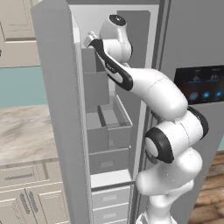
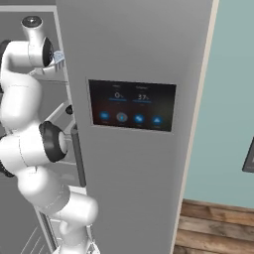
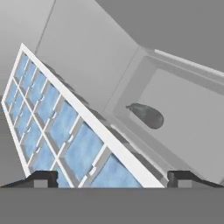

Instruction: Open the freezer door, pick up the ice cube tray from the freezer, and place it on the dining counter.

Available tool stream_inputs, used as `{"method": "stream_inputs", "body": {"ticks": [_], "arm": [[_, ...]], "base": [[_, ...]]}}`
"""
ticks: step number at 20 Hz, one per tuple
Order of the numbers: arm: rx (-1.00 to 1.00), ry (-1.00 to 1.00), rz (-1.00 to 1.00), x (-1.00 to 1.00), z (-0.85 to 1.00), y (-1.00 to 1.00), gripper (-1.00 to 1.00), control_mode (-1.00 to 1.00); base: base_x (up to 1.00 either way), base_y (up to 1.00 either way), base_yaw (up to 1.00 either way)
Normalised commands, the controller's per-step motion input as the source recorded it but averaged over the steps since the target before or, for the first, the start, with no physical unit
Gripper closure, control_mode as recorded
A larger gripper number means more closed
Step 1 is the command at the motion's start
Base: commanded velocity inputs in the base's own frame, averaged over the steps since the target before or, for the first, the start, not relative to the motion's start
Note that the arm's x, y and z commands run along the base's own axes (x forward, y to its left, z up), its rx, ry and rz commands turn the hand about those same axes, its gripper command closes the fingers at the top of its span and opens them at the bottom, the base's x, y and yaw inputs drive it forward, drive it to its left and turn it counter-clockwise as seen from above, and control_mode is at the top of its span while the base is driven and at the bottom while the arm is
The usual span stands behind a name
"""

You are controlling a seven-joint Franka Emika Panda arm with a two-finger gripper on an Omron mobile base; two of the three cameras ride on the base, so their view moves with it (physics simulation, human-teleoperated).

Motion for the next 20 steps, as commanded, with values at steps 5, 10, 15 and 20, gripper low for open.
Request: {"method": "stream_inputs", "body": {"ticks": [5,10,15,20], "arm": [[0.0,-0.03,0.04,0.45,-0.33,0.04,-1.0,-1.0],[0.0,0.0,0.02,0.09,-0.87,0.08,-1.0,-1.0],[0.0,-0.03,0.03,0.01,-0.84,0.22,1.0,-1.0],[0.0,-0.09,0.0,-0.15,-0.71,0.12,1.0,-1.0]], "base": [[0.0,0.0,0.0],[0.0,0.0,0.0],[0.0,0.0,0.0],[0.0,0.0,0.0]]}}
